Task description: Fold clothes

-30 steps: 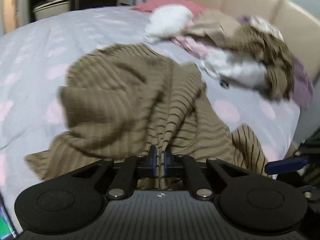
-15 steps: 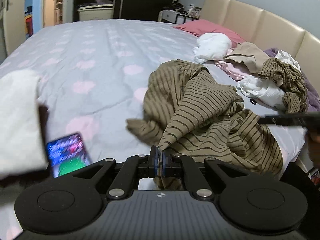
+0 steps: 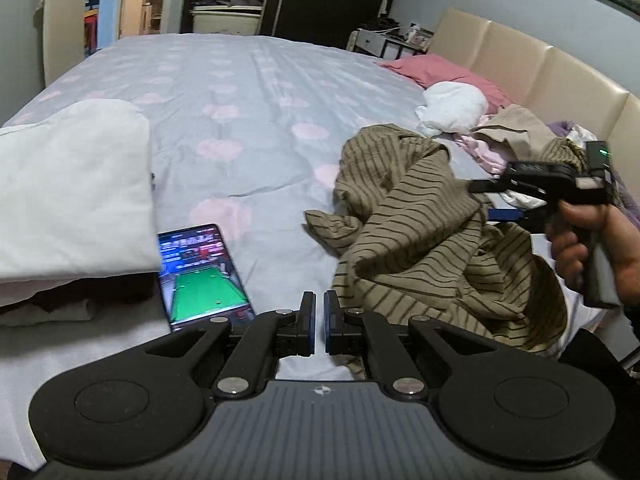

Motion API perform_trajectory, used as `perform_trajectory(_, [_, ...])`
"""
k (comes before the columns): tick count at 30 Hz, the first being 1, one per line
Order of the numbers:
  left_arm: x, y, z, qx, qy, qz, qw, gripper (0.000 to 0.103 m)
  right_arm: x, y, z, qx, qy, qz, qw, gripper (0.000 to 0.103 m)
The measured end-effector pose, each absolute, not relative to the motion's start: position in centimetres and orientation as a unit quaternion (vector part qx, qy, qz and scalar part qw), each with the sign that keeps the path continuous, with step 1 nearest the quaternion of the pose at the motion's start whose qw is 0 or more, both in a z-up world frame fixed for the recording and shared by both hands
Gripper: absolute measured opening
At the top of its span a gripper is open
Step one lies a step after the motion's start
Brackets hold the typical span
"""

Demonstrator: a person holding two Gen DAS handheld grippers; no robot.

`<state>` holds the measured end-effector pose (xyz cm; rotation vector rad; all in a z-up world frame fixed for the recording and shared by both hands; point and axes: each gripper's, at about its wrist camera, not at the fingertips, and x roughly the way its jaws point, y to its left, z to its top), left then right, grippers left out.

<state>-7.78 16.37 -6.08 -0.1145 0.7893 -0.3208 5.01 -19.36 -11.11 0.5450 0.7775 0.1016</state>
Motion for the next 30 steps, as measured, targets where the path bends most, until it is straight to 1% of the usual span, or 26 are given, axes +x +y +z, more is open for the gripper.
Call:
perform_trajectory(2, [-7.8,15.6,-6.1,-0.053,0.383,-0.164,0.907,0.002,5.5,-19.0,-11.3,0.271,0.376,0.054,0.884,0.068])
perform_trajectory(3, [-7.7,15.3,-6.2,-0.051,0.385,-0.167,0.906,0.002,5.8,-18.8,-11.3,0.276,0.377,0.057,0.882,0.053])
perform_trajectory(4, [-7.7,14.9,-6.3,-0.049,0.386,-0.171,0.905,0.002,6.1,-18.7,-11.4,0.281,0.378,0.059,0.880,0.005])
perform_trajectory(6, [-7.8,14.2,-6.3,-0.045,0.389,-0.177,0.903,0.002,6.2,-18.3,-11.2,0.284,0.370,0.070,0.882,0.005])
perform_trajectory(10, [-7.7,13.4,-5.8,-0.046,0.382,-0.203,0.900,0.002,3.9,-17.4,-8.1,0.253,0.290,0.134,0.913,0.005])
perform_trajectory(12, [-7.3,13.0,-5.1,-0.042,0.374,-0.223,0.899,0.003,2.0,-16.3,-5.8,0.211,0.242,0.213,0.923,0.005])
perform_trajectory(14, [-6.7,12.8,-4.1,-0.044,0.363,-0.242,0.899,0.006,-0.2,-14.9,-4.3,0.139,0.213,0.277,0.927,0.005])
perform_trajectory(16, [-6.1,13.0,-2.8,-0.055,0.349,-0.258,0.899,0.021,-2.5,-13.4,-3.2,0.057,0.194,0.329,0.922,0.005])
perform_trajectory(17, [-5.7,13.0,-2.1,-0.061,0.342,-0.266,0.899,0.024,-3.6,-12.6,-3.1,0.017,0.194,0.346,0.918,0.005])
perform_trajectory(19, [-4.7,13.2,-1.0,-0.073,0.334,-0.278,0.898,0.037,-5.5,-11.4,-3.5,-0.037,0.199,0.380,0.903,0.005])
perform_trajectory(23, [-2.4,12.4,0.9,-0.057,0.325,-0.299,0.895,0.045,-8.0,-10.1,-4.7,-0.077,0.217,0.415,0.880,0.006])
perform_trajectory(25, [-1.3,11.3,1.2,-0.049,0.332,-0.311,0.889,0.052,-8.8,-9.6,-5.1,-0.084,0.223,0.425,0.873,0.006])
perform_trajectory(30, [0.6,7.6,0.2,-0.007,0.360,-0.341,0.868,0.053,-10.4,-9.1,-5.3,-0.101,0.228,0.452,0.857,0.006])
